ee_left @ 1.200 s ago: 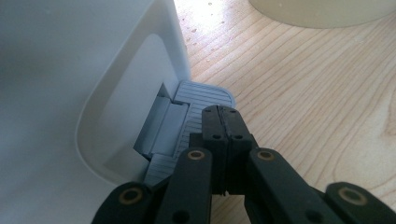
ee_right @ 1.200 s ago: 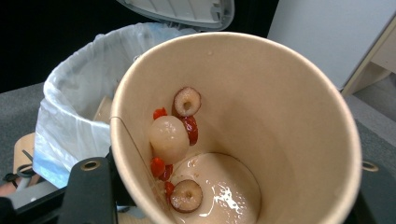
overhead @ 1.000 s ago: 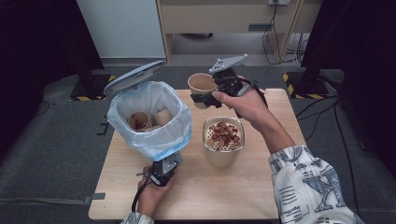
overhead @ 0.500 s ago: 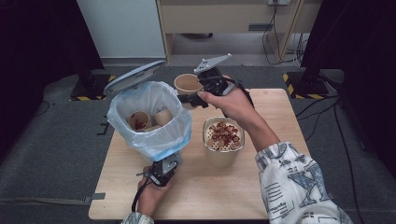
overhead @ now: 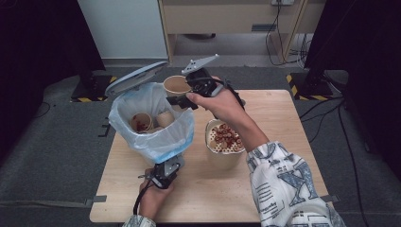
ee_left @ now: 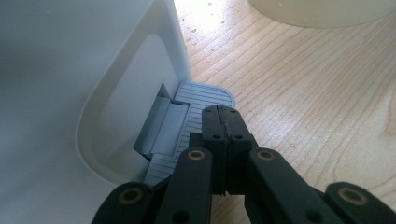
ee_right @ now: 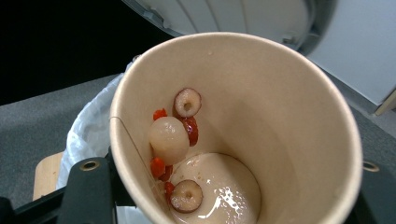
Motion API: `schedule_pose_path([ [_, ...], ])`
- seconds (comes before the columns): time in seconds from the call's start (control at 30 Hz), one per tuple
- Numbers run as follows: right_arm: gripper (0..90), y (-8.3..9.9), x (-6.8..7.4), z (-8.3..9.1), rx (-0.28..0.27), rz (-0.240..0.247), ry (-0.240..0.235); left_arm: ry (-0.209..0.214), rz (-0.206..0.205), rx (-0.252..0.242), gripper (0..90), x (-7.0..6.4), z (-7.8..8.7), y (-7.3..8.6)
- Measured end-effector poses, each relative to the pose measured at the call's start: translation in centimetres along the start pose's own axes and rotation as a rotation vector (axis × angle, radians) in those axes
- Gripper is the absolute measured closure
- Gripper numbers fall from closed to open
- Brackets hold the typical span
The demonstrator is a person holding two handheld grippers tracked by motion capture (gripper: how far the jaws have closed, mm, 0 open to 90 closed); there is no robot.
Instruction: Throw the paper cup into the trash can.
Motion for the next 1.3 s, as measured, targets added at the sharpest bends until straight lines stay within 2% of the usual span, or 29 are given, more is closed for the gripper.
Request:
schedule_pose_path([
  [0.1, 33.5, -0.1, 0.4, -0.7, 0.008, 0.011, -0.001, 0.001, 0.002, 0.000, 88.8, 0.0, 0.0, 0.0],
  [0.4, 33.4, 0.0, 1.1, -2.9, 0.001, 0.004, -0.021, 0.001, 0.002, -0.001, 88.8, 0.0, 0.0, 0.0],
  [0.5, 33.2, 0.4, 1.3, -4.0, 0.015, 0.005, -0.024, 0.001, 0.002, -0.001, 88.8, 0.0, 0.0, 0.0],
  [0.8, 32.2, 1.0, 1.5, -5.7, 0.036, 0.003, -0.032, 0.003, 0.003, -0.001, 88.8, 0.0, 0.0, 0.0],
  [0.9, 27.9, 1.4, 1.8, -6.4, 0.056, 0.013, -0.041, 0.005, 0.004, -0.003, 88.8, 0.1, 0.0, 0.0],
  [0.97, 15.4, 1.6, 2.2, -6.8, 0.073, -0.002, -0.051, 0.004, 0.004, -0.001, 88.8, 0.1, 0.0, 0.0],
  [1.03, 13.9, 1.6, 2.2, -6.7, 0.058, 0.018, -0.041, 0.005, 0.004, -0.003, 88.8, 0.1, 0.0, 0.0],
  [1.13, 14.0, 1.6, 2.3, -6.2, 0.056, 0.017, -0.050, 0.004, 0.004, -0.003, 88.8, 0.1, 0.0, 0.0],
  [1.3, 15.3, 1.8, 1.6, -5.6, 0.060, 0.016, -0.017, 0.003, 0.004, -0.001, 88.8, 0.1, 0.0, 0.0],
])
Point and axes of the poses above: each handheld gripper's, and its own axes: z roughly backward along the jaws, y roughly out of its underside, x roughly to its left, the point moved 5 cm from there along -z, roughly forward along the jaws, and after that the axes turned 6 degrees about -x, right-handed, at the moved point
